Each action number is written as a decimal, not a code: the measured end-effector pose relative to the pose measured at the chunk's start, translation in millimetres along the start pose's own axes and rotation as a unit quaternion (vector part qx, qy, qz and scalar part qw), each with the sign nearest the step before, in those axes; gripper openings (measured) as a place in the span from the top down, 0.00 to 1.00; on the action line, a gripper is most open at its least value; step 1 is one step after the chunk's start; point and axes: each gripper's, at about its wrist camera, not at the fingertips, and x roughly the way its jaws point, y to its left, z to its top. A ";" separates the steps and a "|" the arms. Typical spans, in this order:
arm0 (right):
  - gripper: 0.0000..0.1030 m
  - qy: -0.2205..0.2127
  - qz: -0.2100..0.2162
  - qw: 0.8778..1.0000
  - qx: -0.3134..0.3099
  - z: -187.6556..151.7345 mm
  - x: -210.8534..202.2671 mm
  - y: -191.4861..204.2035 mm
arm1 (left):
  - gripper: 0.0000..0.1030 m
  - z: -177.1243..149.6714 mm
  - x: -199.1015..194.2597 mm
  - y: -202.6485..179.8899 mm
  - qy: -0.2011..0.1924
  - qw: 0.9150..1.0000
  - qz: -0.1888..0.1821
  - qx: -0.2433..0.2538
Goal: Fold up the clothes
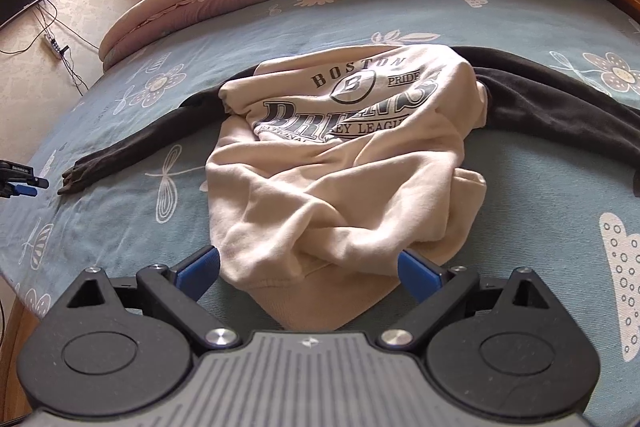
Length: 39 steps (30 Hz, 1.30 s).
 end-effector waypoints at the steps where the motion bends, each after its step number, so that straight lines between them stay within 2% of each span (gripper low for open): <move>1: 0.05 0.000 0.002 1.000 -0.002 0.1 0.0 1.4 | 0.55 -0.1 -2.2 -7.7 -0.002 1.000 -0.013 0.007; 6: 0.05 -0.006 0.011 1.000 -0.020 3.9 -4.7 8.9 | 0.54 4.0 -2.7 -67.4 -0.004 0.995 -0.075 0.064; 9: 0.05 -0.012 0.013 0.999 -0.028 6.8 -7.8 10.2 | 0.53 7.1 2.2 -114.6 -0.006 0.988 -0.106 0.108; 13: 0.05 -0.013 0.012 0.999 -0.032 9.1 -7.2 7.8 | 0.53 7.0 10.1 -172.7 0.002 0.979 -0.146 0.139; 18: 0.05 -0.010 0.004 1.000 -0.026 7.6 -3.8 -2.8 | 0.52 -20.1 -3.7 -240.9 0.008 0.959 -0.206 0.195; 24: 0.05 -0.005 0.005 1.000 -0.006 -2.7 -1.9 -20.0 | 0.39 -81.4 -37.5 -294.8 -0.005 0.931 -0.262 0.254; 26: 0.05 -0.005 0.008 1.000 -0.001 -7.0 -2.7 -24.0 | 0.33 -100.5 -46.4 -302.3 -0.006 0.926 -0.282 0.249; 28: 0.04 -0.006 0.014 1.000 0.010 -10.6 -3.3 -31.1 | 0.32 -118.5 -54.2 -307.2 -0.002 0.923 -0.306 0.234; 31: 0.02 -0.008 0.027 0.999 0.030 -14.9 -3.2 -44.4 | 0.31 -135.6 -54.4 -305.7 0.027 0.920 -0.355 0.164; 34: 0.02 -0.005 0.045 0.997 0.063 -17.5 -1.0 -63.7 | 0.28 -149.0 -43.2 -305.4 0.062 0.910 -0.400 0.088; 35: 0.02 -0.007 0.052 0.996 0.077 -18.2 -0.2 -71.5 | 0.28 -153.1 -38.6 -306.2 0.073 0.907 -0.410 0.068; 39: 0.01 -0.014 0.066 0.992 0.104 -17.3 3.0 -96.7 | 0.28 -163.8 -21.3 -316.4 0.102 0.903 -0.416 0.037</move>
